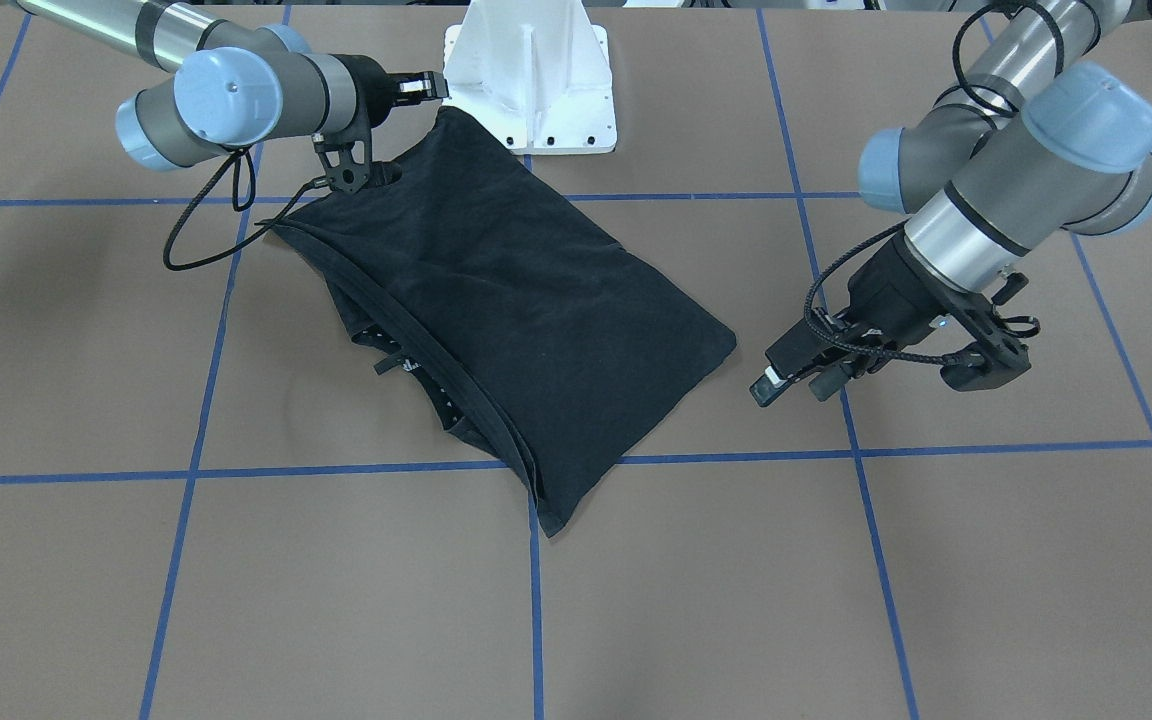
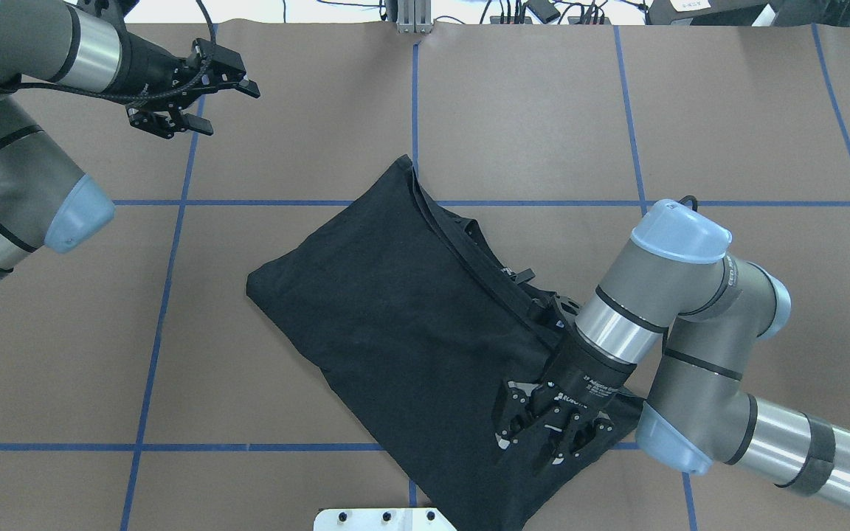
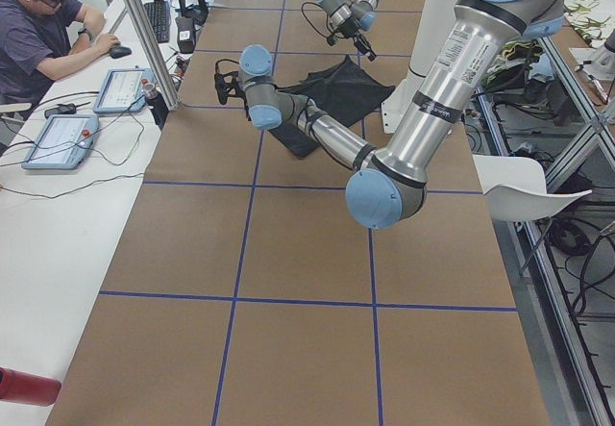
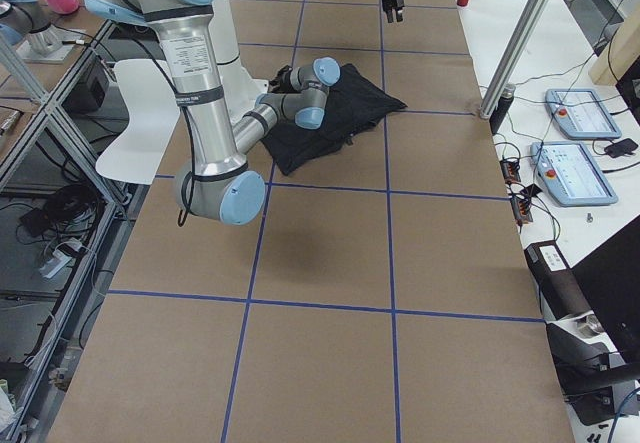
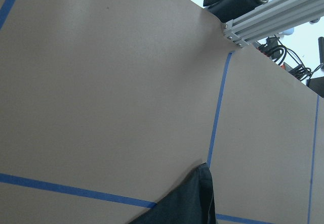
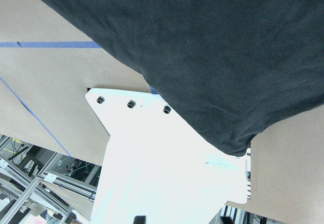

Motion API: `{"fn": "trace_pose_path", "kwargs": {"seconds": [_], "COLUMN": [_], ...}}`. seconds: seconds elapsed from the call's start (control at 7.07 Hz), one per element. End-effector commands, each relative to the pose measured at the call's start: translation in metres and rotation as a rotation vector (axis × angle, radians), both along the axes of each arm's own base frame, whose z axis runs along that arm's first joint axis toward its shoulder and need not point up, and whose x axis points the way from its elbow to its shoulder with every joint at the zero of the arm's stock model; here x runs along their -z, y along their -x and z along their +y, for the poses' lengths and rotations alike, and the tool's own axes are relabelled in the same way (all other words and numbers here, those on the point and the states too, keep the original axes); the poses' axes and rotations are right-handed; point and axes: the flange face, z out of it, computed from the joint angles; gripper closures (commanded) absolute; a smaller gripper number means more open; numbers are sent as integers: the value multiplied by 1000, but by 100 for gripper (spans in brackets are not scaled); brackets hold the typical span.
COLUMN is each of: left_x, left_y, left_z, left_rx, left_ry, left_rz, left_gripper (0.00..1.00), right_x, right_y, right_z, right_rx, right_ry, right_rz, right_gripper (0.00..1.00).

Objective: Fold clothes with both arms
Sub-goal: 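Drag the grasped edge toward the robot with the right gripper, rotating the shirt, then release the shirt and raise the right gripper while the left gripper reaches the far corner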

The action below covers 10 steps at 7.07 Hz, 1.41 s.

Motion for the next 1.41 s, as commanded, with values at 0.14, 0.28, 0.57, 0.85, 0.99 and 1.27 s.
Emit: {"fn": "trace_pose_path", "kwargs": {"seconds": [0.14,0.28,0.57,0.85,0.99,1.27], "left_x": [-37,-43,-54,-72,-81,-88], "left_y": [-21,-40,-83,-107,-123,-136], "left_z": [46,61,88,94,103,111], "left_rx": [-64,-100,-129,-125,-149,-153], "left_ry": [30,36,36,50,61,62], "left_rz": [-26,-32,-62,-101,-116,-134], "left_gripper": [0,0,0,0,0,0], "right_x": [6,8,10,10,11,9], "right_y": [-57,-68,-96,-109,-109,-110], "right_z": [-79,-96,-125,-134,-135,-136], "right_rx": [-208,-294,-417,-450,-454,-463], "right_ry": [-26,-45,-65,-66,-67,-68], "right_rz": [-9,-4,3,5,5,9], "right_gripper": [0,0,0,0,0,0]}}
